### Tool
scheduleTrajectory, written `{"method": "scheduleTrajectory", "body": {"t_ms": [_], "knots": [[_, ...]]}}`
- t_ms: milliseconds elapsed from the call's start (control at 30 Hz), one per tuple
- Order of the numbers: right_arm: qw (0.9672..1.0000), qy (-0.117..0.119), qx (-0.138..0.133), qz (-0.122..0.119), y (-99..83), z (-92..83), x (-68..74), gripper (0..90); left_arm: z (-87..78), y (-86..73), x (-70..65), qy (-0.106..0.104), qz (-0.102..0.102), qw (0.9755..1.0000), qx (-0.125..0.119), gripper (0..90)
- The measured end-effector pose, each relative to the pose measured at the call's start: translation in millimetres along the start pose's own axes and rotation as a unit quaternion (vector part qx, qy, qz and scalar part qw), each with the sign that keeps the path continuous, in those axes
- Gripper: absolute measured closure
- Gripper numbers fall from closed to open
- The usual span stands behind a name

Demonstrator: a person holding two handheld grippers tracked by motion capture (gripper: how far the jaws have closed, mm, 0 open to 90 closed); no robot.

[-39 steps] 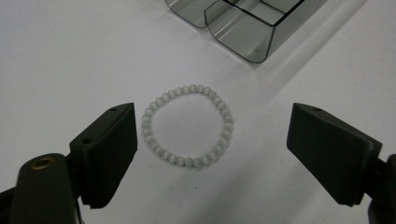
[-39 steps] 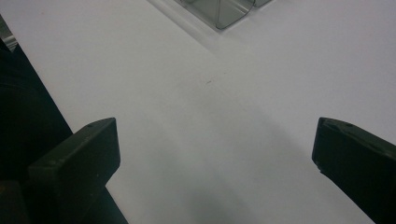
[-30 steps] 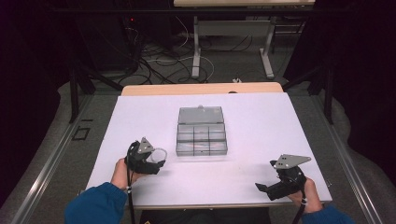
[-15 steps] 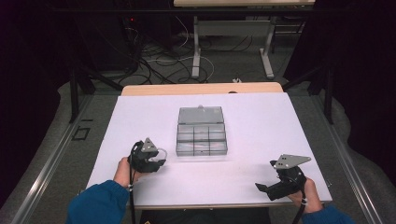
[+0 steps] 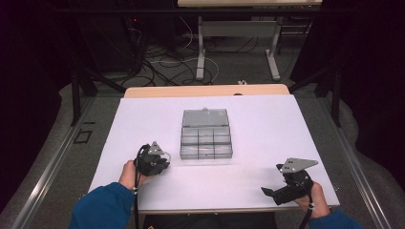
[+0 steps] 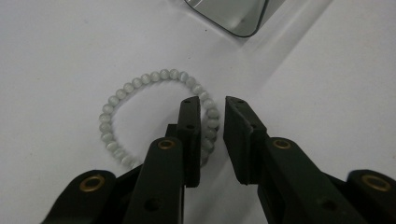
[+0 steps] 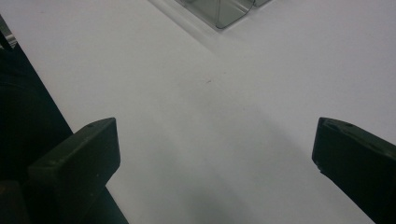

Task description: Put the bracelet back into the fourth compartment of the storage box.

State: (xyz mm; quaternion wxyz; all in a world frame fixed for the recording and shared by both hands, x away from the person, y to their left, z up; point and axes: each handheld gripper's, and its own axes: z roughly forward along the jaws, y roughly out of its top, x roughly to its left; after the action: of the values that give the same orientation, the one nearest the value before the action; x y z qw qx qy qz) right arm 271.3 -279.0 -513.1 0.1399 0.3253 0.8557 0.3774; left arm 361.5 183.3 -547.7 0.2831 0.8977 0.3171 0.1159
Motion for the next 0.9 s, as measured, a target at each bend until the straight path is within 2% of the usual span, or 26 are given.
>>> {"method": "scheduleTrajectory", "body": {"t_ms": [300,733,900], "knots": [[1.0,-0.001,-0.002,-0.003,-0.1,0.4,-0.6,0.5,0.3,-0.4,-1.0,-0.008,-0.004,1.0,0.0,84.4],[1.0,0.002,0.005,-0.004,0.3,-0.6,-0.4,0.5,-0.6,-0.4,-1.6,-0.008,-0.001,1.0,0.001,85.4],[1.0,0.002,0.0,-0.004,0.0,0.1,-0.3,0.5,-1.3,-0.1,-1.8,-0.003,0.005,0.9999,-0.01,85.3]]}}
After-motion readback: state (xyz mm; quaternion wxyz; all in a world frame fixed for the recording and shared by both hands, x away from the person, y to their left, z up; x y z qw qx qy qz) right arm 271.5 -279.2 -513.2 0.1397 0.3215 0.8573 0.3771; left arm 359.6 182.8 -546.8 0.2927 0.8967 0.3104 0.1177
